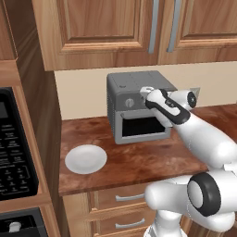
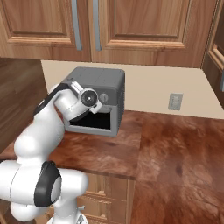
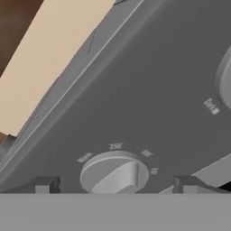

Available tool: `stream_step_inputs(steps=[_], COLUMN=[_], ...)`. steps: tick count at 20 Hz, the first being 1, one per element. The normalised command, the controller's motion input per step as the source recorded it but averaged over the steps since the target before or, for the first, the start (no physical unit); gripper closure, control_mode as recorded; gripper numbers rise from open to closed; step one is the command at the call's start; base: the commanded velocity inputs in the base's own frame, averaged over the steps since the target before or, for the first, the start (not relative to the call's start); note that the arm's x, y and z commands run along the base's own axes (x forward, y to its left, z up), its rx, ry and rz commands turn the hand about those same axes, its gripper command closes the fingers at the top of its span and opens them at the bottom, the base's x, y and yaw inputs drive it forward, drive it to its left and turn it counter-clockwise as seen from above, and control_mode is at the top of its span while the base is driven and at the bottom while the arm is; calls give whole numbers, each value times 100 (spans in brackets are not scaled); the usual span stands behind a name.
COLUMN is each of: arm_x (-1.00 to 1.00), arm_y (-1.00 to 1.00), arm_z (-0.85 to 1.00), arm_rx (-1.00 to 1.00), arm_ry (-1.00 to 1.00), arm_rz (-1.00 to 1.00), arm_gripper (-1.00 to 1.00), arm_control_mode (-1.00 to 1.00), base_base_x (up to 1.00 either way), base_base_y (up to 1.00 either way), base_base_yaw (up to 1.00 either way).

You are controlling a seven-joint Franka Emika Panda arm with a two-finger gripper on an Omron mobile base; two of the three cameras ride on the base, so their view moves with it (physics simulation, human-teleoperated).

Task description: Pull the toaster oven rack outwards. Pick up the baguette from the plate and place it on the toaster oven rack. Close the toaster oven door fully and set the temperature to the lowest setting.

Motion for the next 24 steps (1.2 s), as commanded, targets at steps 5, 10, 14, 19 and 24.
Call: stream_step_inputs(steps=[5, 10, 14, 19, 24], arm_x=[30, 3, 2, 0, -1], arm_y=[-28, 1, 3, 0, 0], arm_z=[-15, 0, 0, 0, 0], arm_rx=[9, 2, 0, 0, -1], arm_ry=[1, 0, 0, 0, -3], arm_rz=[0, 0, 0, 0, 3], arm_gripper=[-100, -100, 100, 100, 100], arm_control_mode=[-100, -100, -100, -100, -100], base_base_x=[0, 0, 0, 0, 0], base_base_y=[0, 0, 0, 0, 0], base_base_yaw=[0, 0, 0, 0, 0])
